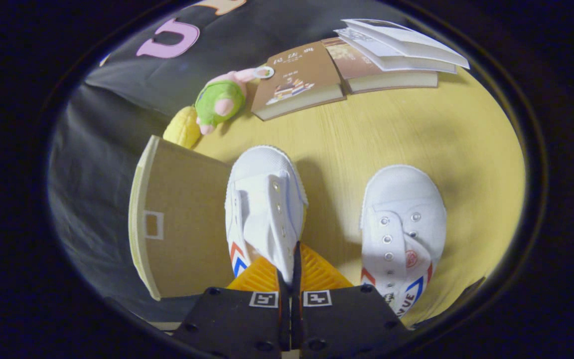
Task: Open the storage box then place both shoes into the box .Put the left shoe in first, then the right shoe, with the right side of both shoes facing outward in a uniform manner.
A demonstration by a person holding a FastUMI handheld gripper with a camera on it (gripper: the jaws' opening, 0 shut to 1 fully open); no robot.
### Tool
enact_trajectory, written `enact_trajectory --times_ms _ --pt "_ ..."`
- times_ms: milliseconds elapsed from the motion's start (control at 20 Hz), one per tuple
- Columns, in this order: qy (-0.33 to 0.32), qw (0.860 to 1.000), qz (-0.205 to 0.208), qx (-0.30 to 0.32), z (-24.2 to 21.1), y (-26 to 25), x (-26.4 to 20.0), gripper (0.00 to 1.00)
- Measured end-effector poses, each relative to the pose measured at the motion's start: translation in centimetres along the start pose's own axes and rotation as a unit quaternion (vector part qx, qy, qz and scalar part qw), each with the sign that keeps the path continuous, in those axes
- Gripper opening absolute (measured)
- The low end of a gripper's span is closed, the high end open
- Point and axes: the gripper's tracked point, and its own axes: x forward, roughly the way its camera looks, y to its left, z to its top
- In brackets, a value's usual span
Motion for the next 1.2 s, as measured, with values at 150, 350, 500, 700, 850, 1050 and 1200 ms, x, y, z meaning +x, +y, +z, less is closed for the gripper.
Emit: enact_trajectory --times_ms 150,350,500,700,850,1050,1200 --pt "-0.015 1.000 0.012 0.019 0.8 2.0 -1.6 0.04" --pt "-0.037 0.999 0.028 0.025 1.9 5.4 -4.3 0.04" --pt "-0.055 0.997 0.043 0.018 2.4 8.6 -6.3 0.04" --pt "-0.070 0.995 0.066 0.009 2.9 13.2 -8.2 0.04" --pt "-0.072 0.993 0.090 0.006 2.7 16.6 -8.4 0.04" --pt "-0.067 0.993 0.092 -0.007 2.0 19.8 -6.6 0.04" --pt "-0.053 0.994 0.091 -0.014 0.9 22.5 -4.1 0.04"
